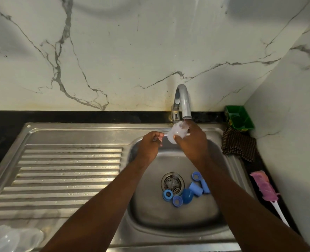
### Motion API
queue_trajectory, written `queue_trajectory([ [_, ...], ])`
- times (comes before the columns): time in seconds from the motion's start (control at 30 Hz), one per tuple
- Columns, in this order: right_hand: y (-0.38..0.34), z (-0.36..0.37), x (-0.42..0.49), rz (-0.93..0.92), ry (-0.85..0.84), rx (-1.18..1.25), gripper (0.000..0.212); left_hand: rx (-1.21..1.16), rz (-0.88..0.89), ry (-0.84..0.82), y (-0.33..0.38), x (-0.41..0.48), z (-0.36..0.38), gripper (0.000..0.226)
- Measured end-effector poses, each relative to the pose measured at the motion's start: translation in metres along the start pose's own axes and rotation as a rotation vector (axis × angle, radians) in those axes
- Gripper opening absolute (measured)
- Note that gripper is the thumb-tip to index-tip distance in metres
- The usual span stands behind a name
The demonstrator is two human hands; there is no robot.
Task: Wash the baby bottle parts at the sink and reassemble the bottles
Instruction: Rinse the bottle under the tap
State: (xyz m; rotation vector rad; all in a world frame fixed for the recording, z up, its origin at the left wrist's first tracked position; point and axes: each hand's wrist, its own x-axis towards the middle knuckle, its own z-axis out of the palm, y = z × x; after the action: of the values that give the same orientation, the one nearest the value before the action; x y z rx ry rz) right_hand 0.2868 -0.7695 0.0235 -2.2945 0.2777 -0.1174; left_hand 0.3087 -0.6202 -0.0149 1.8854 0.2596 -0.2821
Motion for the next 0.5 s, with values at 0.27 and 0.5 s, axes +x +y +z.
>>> queue_trajectory([
  [0.27,0.002,0.002,0.005,-0.02,-0.089,-0.088,0.056,-0.021,0.017,0.021,-0.001,0.0,-0.006,0.026],
  [0.5,0.003,0.008,0.005,-0.04,-0.131,-0.09,0.057,0.07,0.046,-0.022,-0.011,-0.003,-0.007,0.026],
])
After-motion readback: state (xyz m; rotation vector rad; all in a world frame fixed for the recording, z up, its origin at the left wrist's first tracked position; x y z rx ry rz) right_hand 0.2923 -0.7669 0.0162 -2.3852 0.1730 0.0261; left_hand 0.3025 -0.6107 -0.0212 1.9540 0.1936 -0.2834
